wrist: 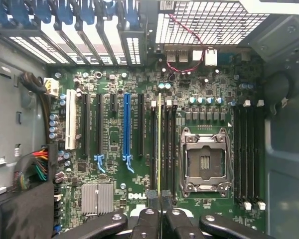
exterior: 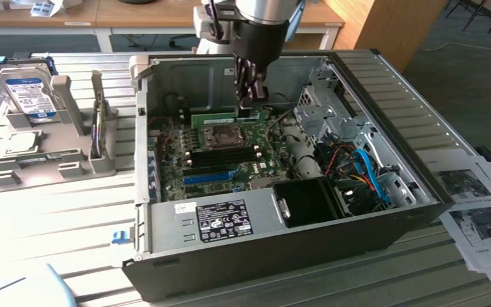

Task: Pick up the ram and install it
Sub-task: 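Pick up the ram and move it above insertion slot, then insert the ram into the slot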

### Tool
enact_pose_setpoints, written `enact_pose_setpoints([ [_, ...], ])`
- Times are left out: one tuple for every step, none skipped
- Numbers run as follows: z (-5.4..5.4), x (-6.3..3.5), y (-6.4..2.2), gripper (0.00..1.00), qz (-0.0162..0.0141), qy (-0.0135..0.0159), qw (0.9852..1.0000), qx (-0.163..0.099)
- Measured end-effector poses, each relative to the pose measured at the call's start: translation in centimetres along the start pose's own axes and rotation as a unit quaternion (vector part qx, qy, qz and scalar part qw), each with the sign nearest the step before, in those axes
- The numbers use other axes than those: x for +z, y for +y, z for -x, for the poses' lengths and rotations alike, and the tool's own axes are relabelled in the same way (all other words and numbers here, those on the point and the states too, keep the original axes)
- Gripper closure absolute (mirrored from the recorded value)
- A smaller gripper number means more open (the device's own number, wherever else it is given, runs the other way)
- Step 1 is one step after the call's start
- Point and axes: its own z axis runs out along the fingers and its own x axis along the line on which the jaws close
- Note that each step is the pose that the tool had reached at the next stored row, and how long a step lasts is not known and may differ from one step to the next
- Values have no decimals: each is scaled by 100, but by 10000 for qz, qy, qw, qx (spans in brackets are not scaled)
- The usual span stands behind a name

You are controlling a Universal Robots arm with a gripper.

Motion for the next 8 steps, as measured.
enact_pose_setpoints([
  [0, -8, 0, 89, 0, 1, 10000, 0],
  [0, -7, 0, 89, 0, 0, 10000, 0],
  [0, -7, 0, 89, 0, 1, 10000, 0],
  [0, -8, 0, 89, 0, 1, 10000, 0],
  [0, -8, 0, 89, 0, 1, 10000, 0],
  [0, -8, 0, 89, 0, 1, 10000, 0],
  [0, -8, 0, 89, 0, 1, 10000, 0],
  [0, -7, 0, 89, 0, 0, 10000, 0],
])
